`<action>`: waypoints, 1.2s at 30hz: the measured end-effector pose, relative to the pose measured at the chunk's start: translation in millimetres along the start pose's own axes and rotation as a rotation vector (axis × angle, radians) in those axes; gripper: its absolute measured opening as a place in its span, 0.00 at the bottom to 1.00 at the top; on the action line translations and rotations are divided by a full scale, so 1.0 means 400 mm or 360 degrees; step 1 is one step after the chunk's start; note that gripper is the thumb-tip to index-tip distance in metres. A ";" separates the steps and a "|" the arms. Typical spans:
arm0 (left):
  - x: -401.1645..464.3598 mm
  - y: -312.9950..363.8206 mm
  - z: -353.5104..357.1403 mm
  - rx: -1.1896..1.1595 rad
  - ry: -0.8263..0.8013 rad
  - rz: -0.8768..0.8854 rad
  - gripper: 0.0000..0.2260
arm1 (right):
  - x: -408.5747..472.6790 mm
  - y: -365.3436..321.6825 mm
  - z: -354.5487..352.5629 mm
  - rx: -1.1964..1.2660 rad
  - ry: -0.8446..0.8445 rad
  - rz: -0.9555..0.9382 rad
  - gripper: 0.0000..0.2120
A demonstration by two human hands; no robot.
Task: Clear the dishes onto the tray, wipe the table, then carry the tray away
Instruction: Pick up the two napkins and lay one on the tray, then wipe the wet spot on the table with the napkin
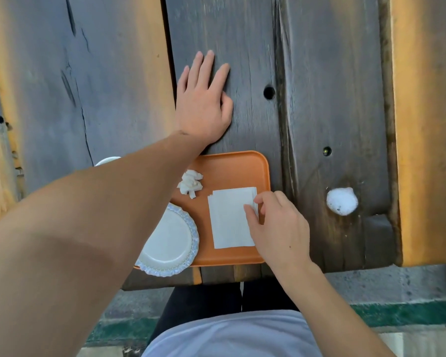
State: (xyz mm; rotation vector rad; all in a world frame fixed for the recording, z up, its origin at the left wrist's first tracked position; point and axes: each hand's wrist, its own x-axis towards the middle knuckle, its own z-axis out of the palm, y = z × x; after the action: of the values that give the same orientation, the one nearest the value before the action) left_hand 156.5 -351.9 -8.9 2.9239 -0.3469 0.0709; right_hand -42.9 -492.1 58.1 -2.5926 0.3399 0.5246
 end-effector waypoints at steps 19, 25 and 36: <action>-0.001 -0.006 0.002 0.0020 -0.0042 0.0014 0.25 | -0.017 -0.010 0.018 0.0151 0.0056 -0.0027 0.07; -0.002 -0.001 0.000 0.0018 -0.0038 0.0006 0.25 | -0.031 0.018 -0.028 0.0845 -0.0160 0.0208 0.03; 0.001 0.061 0.021 -0.0015 -0.0094 -0.0154 0.24 | -0.024 0.201 -0.321 0.1386 0.0378 0.0506 0.05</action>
State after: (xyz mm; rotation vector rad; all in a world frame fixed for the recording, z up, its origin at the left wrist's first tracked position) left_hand 151.2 -376.8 -12.4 2.9330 -0.2139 -0.0309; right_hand -38.8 -623.0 135.1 -1.7506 0.8516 0.1080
